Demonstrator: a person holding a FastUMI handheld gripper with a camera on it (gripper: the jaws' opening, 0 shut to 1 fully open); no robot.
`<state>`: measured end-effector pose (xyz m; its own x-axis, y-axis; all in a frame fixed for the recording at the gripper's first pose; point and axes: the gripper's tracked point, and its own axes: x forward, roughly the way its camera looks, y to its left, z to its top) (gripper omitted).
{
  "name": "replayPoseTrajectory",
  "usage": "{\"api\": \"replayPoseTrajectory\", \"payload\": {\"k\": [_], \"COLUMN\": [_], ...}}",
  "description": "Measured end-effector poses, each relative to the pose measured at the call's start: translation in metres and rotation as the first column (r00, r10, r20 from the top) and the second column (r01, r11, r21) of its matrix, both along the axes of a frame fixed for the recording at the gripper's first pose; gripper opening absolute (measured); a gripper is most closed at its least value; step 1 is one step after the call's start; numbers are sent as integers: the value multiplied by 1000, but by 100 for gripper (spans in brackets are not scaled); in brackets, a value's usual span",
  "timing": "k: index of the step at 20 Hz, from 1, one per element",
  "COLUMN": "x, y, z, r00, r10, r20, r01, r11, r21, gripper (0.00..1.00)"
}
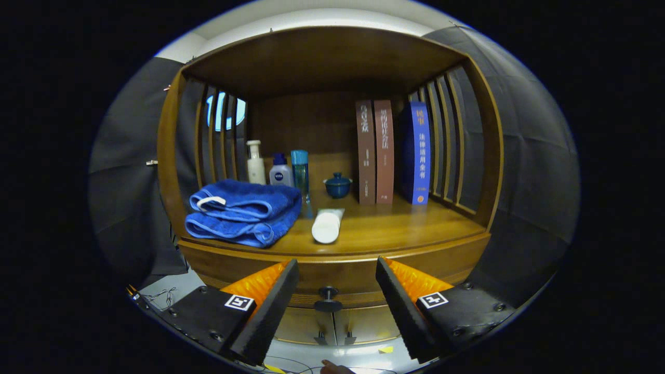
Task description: Pull open the drawer, take out the items inside it, and place them on the countertop above the cabinet.
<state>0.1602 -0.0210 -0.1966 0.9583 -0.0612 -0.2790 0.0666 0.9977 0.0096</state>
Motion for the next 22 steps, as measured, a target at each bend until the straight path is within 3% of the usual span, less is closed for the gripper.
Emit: {"api": "replayPoseTrajectory", "payload": {"k": [9,15,22], "x": [-61,-99,-114], "y": [6,20,17], "z": [137,178,197], "r00": [985,977,973], "r10": [27,58,45], "r20": [170,207,227], "r01": [-17,-46,-33], "r11": [998,997,998], "r21": [-63,-62,-53], "gripper": [99,100,100]}}
